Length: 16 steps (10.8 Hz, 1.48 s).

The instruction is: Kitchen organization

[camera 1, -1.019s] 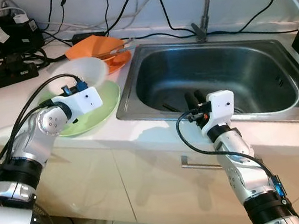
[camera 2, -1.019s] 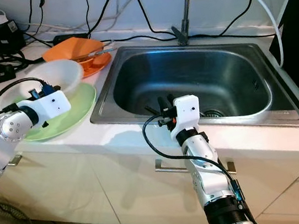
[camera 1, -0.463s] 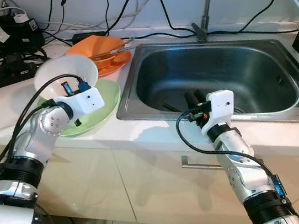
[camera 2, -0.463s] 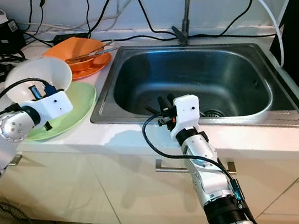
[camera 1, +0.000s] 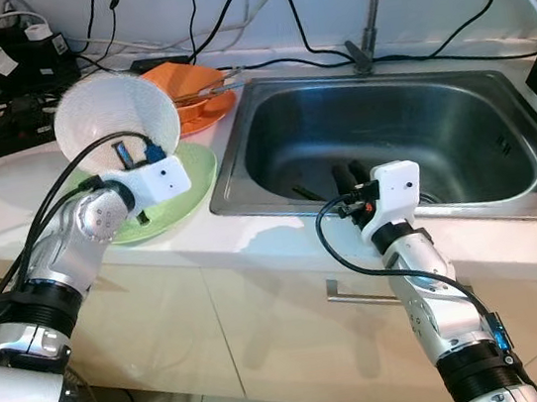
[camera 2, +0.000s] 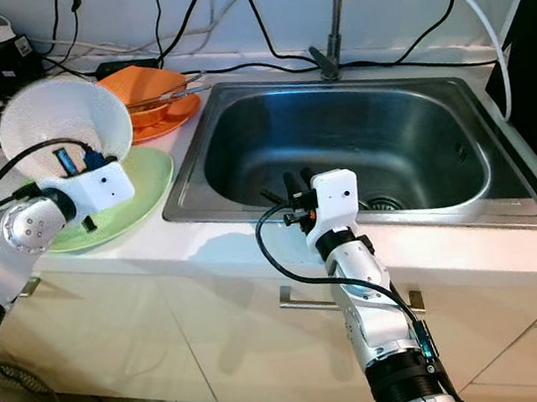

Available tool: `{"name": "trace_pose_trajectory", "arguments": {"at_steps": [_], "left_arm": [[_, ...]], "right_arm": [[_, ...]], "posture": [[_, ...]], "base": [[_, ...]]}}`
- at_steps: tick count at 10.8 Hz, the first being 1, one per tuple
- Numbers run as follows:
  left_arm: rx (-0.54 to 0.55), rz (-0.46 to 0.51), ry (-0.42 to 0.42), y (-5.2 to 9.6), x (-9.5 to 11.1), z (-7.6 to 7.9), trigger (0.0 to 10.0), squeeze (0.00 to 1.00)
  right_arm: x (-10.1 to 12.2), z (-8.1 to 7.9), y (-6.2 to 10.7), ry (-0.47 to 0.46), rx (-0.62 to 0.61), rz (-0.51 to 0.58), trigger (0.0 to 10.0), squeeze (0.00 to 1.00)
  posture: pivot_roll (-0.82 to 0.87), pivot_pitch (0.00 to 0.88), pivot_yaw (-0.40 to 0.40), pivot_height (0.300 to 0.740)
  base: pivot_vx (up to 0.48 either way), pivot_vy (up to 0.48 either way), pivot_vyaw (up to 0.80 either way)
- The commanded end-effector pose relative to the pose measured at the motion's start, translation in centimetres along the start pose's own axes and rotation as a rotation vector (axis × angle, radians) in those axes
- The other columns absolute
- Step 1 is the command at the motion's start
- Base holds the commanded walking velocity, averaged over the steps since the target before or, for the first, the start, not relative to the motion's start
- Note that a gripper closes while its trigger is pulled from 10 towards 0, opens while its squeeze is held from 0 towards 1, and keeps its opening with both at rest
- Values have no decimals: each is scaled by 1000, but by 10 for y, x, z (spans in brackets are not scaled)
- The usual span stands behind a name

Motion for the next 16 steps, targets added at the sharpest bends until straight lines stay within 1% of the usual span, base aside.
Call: {"name": "trace_pose_trajectory", "arguments": {"at_steps": [1, 2, 3, 4, 5, 6, 7, 8, 9, 10, 12, 13, 14, 15, 16], "left_arm": [[137, 23, -50, 2, 9, -27, 0, 0], [265, 41, -85, 4, 17, -48, 0, 0], [374, 76, -107, 8, 28, -65, 8588, 0], [390, 153, -87, 7, 44, -63, 10000, 0], [371, 223, -78, 3, 62, -53, 10000, 0], [348, 301, -52, -1, 84, -39, 10000, 0], [333, 341, -33, -2, 97, -31, 10000, 0], [317, 371, -15, -2, 109, -22, 10000, 0], [307, 391, -2, -4, 115, -17, 10000, 0], [284, 415, 7, -8, 126, -9, 10000, 0], [260, 435, 1, -9, 134, -4, 10000, 0], [247, 440, -6, -10, 136, -1, 10000, 0], [224, 451, -14, -11, 138, 3, 10000, 0], [196, 460, -22, -12, 140, 8, 10000, 0], [193, 460, -24, -12, 140, 8, 10000, 0]], "right_arm": [[4, 1, -4, -1, -7, 14, 10000, 0], [5, 1, -5, -1, -6, 17, 10000, 0], [6, 1, -7, 2, -7, 20, 10000, 0], [7, 1, -8, 1, -7, 23, 10000, 0], [9, 1, -10, -5, -6, 28, 10000, 0], [13, 3, -13, -17, -1, 41, 10000, 718], [16, 5, -15, -16, 1, 48, 10000, 1000], [28, 11, -18, -11, -3, 79, 10000, 1000], [38, 18, -21, -14, -23, 107, 10000, 1000], [58, 24, -27, -58, -38, 160, 10000, 1000], [71, 22, -29, -78, -21, 196, 10000, 1000], [77, 22, -31, -124, -23, 208, 10000, 1000], [80, 19, -33, -167, -5, 198, 10000, 918], [84, 15, -35, -213, 31, 181, 10000, 0], [87, 15, -36, -257, 35, 179, 10000, 0]], "posture": [[180, 0, 18, 740], [181, 0, 16, 740], [181, 0, 16, 740], [184, 0, 12, 740], [182, 0, 12, 740], [182, 0, 16, 740], [180, 0, 18, 740], [180, 0, 18, 740], [183, 0, 18, 740], [167, 0, 27, 740], [161, 0, 29, 740], [157, 0, 36, 740], [160, 0, 35, 740], [163, 0, 34, 740], [163, 0, 33, 740]], "base": [[0, 0, 0], [0, 0, 0], [0, 0, 0], [0, 0, 0], [0, 0, 0], [0, 0, 0], [0, 0, 0], [0, 0, 0], [0, 0, 0], [0, 0, 0], [0, 0, 0], [0, 0, 0], [0, 0, 0], [0, 0, 0], [0, 0, 0]]}}
Point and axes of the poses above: a point about 5 cm out from each wrist's last joint towards the gripper, its own y axis pointing back from the gripper into the wrist, its own x axis along the axis of the wrist's last joint, z = x × y, the point moved 1 cm from there along -y, pointing out of the wrist towards the gripper, and after that the axes turned 10 degrees about -y, right-handed, at the moved point
